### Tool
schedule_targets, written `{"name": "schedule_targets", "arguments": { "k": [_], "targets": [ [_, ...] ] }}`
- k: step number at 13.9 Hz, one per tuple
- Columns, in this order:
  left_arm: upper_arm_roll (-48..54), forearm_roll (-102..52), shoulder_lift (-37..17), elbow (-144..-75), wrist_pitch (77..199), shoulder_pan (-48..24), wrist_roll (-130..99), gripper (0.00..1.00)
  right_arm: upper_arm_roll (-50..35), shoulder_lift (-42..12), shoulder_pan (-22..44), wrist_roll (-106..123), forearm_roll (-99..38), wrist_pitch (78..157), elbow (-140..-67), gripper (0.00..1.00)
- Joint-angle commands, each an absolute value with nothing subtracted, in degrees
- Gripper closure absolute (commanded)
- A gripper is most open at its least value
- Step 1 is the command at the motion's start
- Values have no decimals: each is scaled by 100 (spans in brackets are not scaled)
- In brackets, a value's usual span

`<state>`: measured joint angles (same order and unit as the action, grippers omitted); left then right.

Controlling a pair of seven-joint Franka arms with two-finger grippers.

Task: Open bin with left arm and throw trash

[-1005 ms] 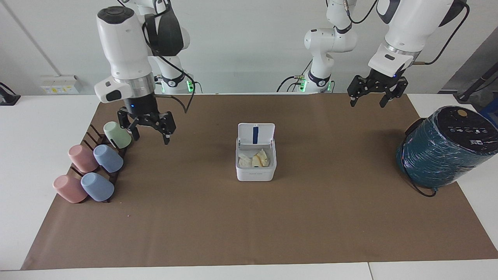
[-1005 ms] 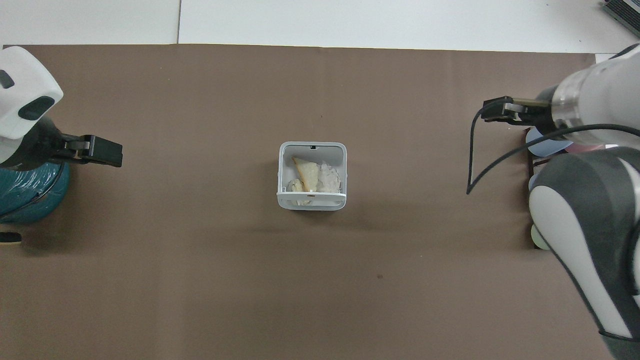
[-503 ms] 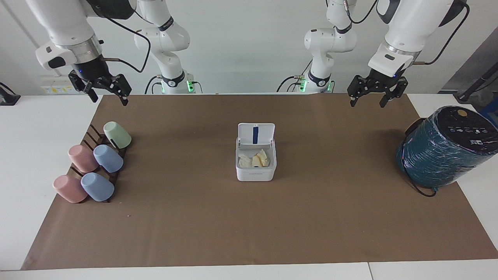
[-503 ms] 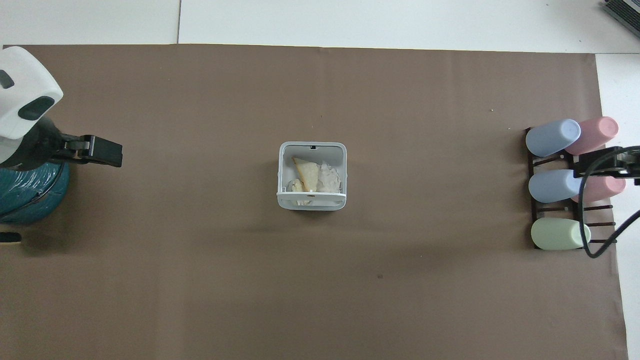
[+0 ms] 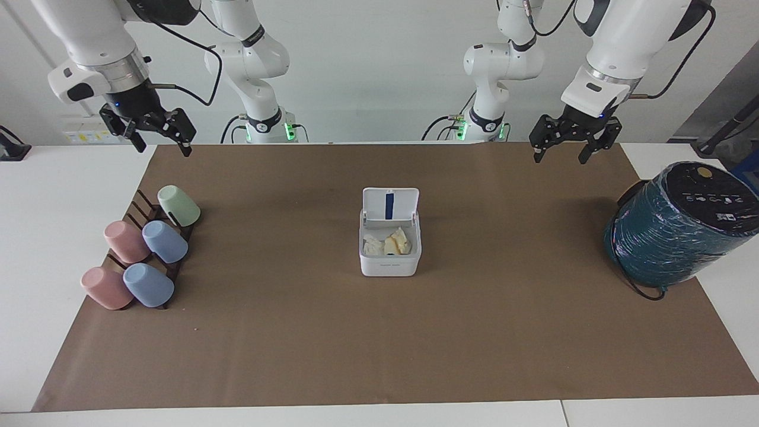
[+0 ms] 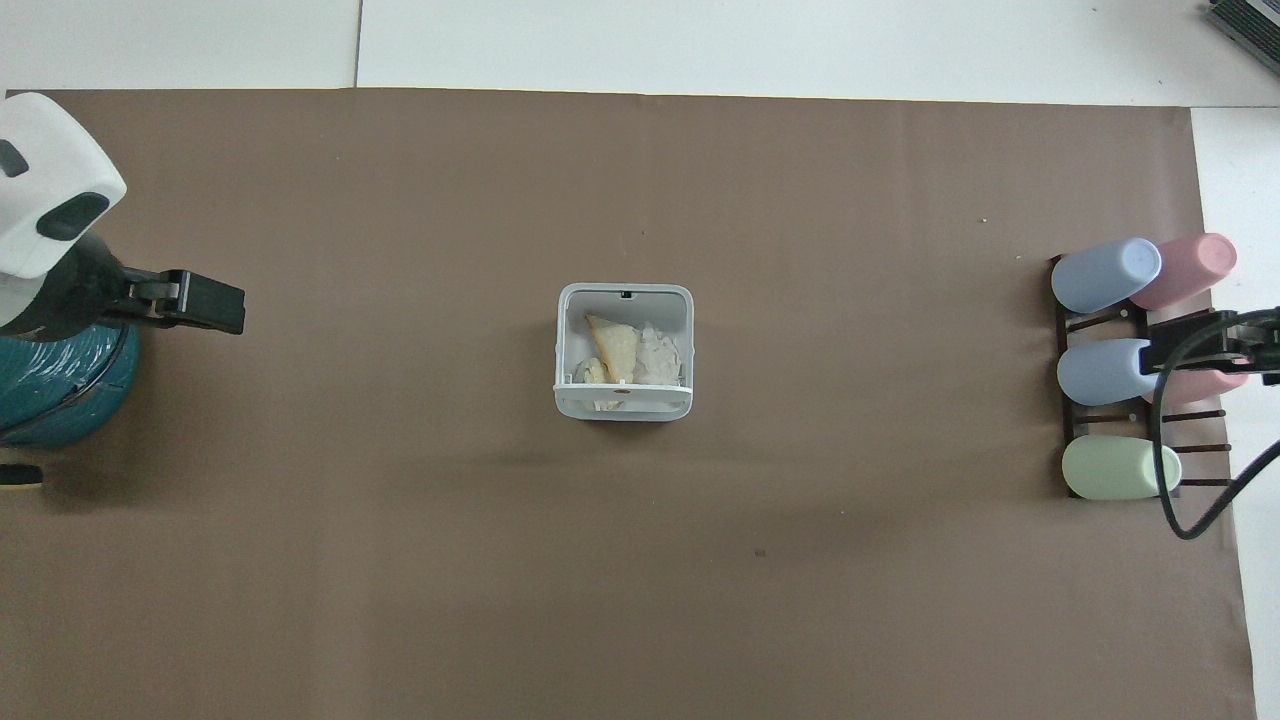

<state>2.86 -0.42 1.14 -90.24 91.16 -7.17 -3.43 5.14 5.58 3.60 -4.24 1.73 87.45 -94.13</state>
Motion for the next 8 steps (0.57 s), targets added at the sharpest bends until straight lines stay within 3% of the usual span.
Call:
{"name": "schedule_targets", "arguments": {
  "k": [1,8],
  "targets": [
    [308,44,211,-9114,9044,-694,-325,0,483,606,369,-351,88,8622,-9378,0],
    [308,44,211,-9114,9053,-686,-343,0,466,659,360,-343,62,8604,-9439,0]
  ]
}}
